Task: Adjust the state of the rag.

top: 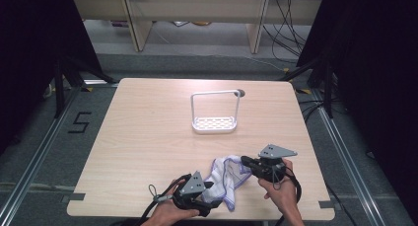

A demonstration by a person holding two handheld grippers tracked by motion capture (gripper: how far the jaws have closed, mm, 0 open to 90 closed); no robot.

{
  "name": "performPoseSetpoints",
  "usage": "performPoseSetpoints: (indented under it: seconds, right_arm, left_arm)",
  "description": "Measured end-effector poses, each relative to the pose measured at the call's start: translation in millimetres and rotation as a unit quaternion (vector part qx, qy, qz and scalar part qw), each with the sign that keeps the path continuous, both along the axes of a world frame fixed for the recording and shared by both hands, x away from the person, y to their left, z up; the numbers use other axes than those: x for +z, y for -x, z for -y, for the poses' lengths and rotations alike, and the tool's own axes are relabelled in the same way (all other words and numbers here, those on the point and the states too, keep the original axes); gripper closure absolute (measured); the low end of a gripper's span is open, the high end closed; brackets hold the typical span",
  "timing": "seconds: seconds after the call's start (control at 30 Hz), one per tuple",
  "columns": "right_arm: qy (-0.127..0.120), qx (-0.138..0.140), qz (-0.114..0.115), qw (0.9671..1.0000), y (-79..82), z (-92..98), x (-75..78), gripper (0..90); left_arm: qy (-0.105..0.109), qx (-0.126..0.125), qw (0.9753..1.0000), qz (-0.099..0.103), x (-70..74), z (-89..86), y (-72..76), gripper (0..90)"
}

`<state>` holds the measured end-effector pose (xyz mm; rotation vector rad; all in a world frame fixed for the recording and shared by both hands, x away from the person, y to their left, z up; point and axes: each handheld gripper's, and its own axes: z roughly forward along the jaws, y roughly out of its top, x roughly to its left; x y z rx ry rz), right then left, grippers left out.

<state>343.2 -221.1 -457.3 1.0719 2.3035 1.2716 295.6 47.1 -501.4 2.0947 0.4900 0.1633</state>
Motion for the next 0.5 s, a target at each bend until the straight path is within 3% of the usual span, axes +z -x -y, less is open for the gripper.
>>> performPoseSetpoints:
  seconds: [0.1, 0.13, 0.27, 0.3, 0.33, 0.37, 0.4, 0.5]
  right_arm:
    - [0.000, 0.000, -0.002, 1.0000, -0.4, -0.3, -0.5, 88.7]
    - [-0.003, -0.001, -0.001, 1.0000, -0.6, -1.2, -1.7, 88.7]
    - [-0.014, -0.002, -0.009, 0.9999, 0.4, -2.9, -2.6, 88.7]
    - [-0.013, -0.001, -0.009, 0.9999, 0.1, -2.8, -2.7, 88.7]
    - [-0.011, 0.000, -0.009, 0.9999, -0.1, -2.7, -2.7, 88.7]
    - [-0.005, -0.001, -0.009, 0.9999, 0.1, -2.3, -2.5, 88.7]
    - [-0.002, 0.004, -0.008, 1.0000, -0.5, -2.2, -3.6, 88.7]
    - [0.000, 0.004, -0.008, 1.0000, -0.5, -3.1, -4.5, 88.7]
  left_arm:
    - [0.000, -0.002, 1.0000, -0.008, -5.0, 3.7, -1.9, 36.2]
    - [-0.018, -0.001, 0.9998, -0.002, -9.2, 7.2, -4.2, 37.0]
    - [-0.031, -0.003, 0.9995, 0.003, -15.6, 13.3, -6.8, 40.7]
    - [-0.044, -0.007, 0.9989, 0.017, -16.7, 14.6, -7.7, 43.0]
    - [-0.051, -0.016, 0.9984, 0.015, -15.8, 14.2, -9.0, 45.4]
    - [-0.051, -0.011, 0.9986, 0.012, -15.7, 14.1, -8.8, 48.5]
    - [-0.053, -0.010, 0.9981, 0.028, -15.2, 12.0, -11.4, 54.5]
    - [-0.058, -0.016, 0.9976, 0.034, -14.8, 9.3, -13.8, 63.6]
